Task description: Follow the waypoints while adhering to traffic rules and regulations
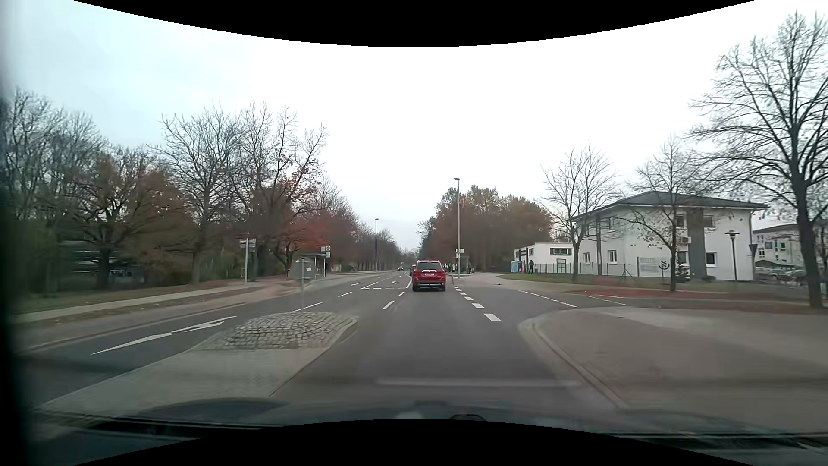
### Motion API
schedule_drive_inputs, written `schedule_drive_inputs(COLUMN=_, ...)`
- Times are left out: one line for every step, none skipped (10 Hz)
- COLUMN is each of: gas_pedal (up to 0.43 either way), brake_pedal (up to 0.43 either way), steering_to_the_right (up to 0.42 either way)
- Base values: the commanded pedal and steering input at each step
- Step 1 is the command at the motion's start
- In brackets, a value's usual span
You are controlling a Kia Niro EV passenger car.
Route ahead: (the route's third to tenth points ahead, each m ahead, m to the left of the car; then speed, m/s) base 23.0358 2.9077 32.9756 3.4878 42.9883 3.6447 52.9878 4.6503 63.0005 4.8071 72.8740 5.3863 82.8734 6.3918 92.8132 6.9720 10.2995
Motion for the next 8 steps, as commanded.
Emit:
schedule_drive_inputs(gas_pedal=0.177, brake_pedal=0.000, steering_to_the_right=-0.007)
schedule_drive_inputs(gas_pedal=0.177, brake_pedal=0.000, steering_to_the_right=-0.007)
schedule_drive_inputs(gas_pedal=0.177, brake_pedal=0.000, steering_to_the_right=-0.007)
schedule_drive_inputs(gas_pedal=0.177, brake_pedal=0.000, steering_to_the_right=-0.007)
schedule_drive_inputs(gas_pedal=0.177, brake_pedal=0.000, steering_to_the_right=-0.007)
schedule_drive_inputs(gas_pedal=0.177, brake_pedal=0.000, steering_to_the_right=-0.007)
schedule_drive_inputs(gas_pedal=0.177, brake_pedal=0.000, steering_to_the_right=-0.007)
schedule_drive_inputs(gas_pedal=0.177, brake_pedal=0.000, steering_to_the_right=-0.006)
